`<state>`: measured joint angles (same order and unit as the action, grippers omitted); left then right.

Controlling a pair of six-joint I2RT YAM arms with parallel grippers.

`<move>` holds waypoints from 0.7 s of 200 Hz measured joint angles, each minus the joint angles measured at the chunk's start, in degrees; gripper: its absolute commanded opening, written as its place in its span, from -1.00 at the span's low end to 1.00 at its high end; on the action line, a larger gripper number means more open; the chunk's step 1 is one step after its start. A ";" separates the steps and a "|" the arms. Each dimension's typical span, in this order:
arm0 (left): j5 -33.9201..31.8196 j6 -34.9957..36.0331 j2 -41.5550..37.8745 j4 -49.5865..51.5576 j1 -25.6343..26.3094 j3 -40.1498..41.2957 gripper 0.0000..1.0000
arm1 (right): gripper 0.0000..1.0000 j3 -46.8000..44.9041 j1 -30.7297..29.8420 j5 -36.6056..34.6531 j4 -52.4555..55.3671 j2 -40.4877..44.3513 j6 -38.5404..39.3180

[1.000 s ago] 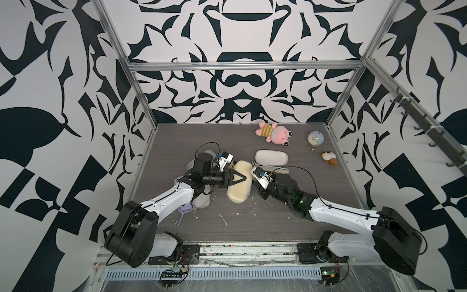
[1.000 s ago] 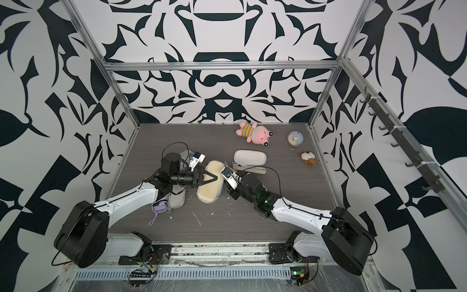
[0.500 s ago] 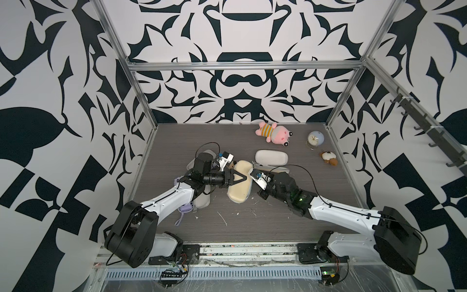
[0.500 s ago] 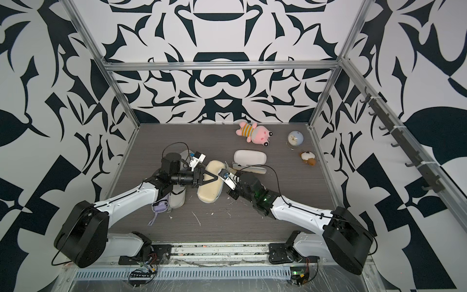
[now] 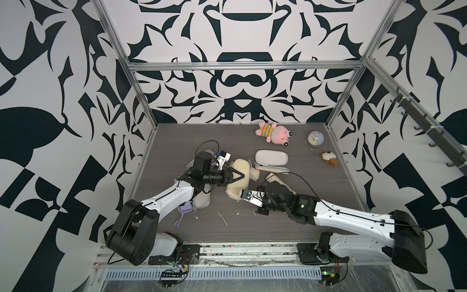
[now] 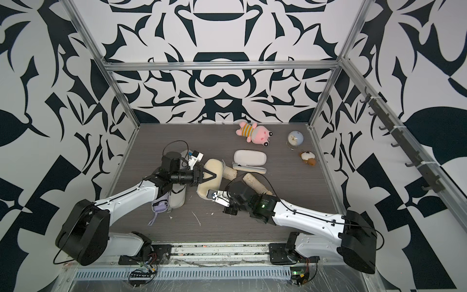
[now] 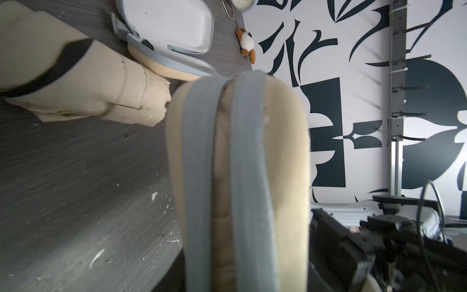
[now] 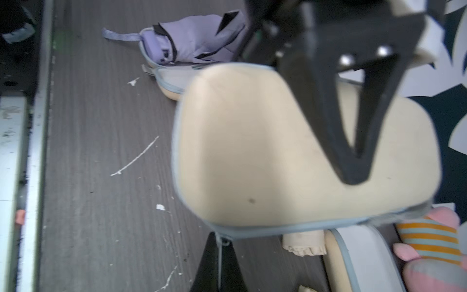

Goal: Put umbrellas into zippered umbrella sleeves
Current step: Zip the zipper on the umbrella sleeve.

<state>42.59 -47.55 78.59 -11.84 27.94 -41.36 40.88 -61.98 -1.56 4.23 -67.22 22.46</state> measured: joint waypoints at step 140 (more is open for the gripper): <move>-42.03 -20.65 9.88 -33.92 10.32 8.57 -0.95 | -0.23 0.48 -1.68 -9.44 -19.85 -14.86 -46.66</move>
<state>0.56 -68.20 88.47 -45.76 38.26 -32.80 41.36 -63.66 -11.00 -15.62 -82.08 -24.21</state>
